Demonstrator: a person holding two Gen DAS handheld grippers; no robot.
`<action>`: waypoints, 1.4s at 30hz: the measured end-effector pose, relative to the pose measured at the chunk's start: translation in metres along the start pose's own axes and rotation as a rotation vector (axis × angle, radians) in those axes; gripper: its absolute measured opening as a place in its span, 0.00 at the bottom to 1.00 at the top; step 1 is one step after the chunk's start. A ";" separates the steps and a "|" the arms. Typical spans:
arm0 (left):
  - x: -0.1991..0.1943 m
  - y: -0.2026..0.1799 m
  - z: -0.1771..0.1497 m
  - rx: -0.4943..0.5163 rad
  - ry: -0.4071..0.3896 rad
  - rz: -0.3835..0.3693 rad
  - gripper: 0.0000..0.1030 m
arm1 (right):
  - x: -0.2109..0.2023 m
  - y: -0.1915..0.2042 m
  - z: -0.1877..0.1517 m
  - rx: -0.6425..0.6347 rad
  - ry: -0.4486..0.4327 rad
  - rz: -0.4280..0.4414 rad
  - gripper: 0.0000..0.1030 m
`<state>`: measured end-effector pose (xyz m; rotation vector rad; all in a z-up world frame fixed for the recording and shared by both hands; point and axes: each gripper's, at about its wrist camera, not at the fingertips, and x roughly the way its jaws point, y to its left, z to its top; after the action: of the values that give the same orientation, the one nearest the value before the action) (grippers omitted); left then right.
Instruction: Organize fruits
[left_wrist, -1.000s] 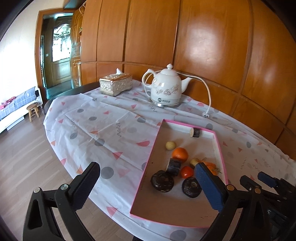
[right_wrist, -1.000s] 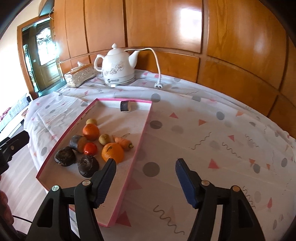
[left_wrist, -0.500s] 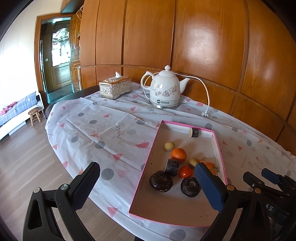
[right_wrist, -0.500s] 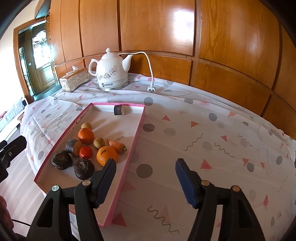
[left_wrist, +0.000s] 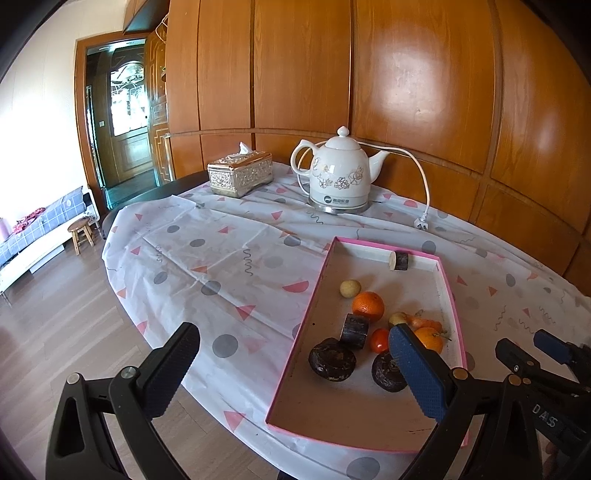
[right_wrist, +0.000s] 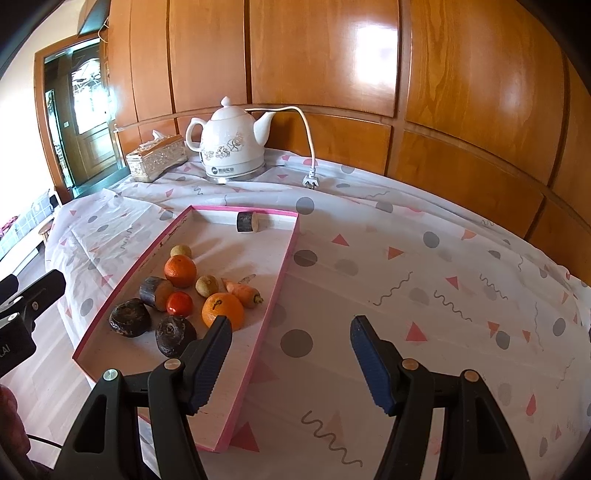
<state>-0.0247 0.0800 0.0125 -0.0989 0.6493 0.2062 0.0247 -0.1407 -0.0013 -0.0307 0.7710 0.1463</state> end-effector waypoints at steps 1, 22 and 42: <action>0.000 0.000 0.000 -0.003 0.001 0.000 1.00 | 0.000 0.000 0.000 -0.001 -0.001 0.001 0.66; -0.004 0.002 0.003 -0.010 -0.017 -0.011 1.00 | -0.004 0.008 0.003 -0.026 -0.017 0.018 0.66; -0.003 0.000 0.003 -0.007 -0.011 -0.024 1.00 | -0.005 0.010 0.004 -0.033 -0.023 0.020 0.66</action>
<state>-0.0253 0.0804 0.0162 -0.1123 0.6359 0.1860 0.0222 -0.1313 0.0053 -0.0528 0.7456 0.1782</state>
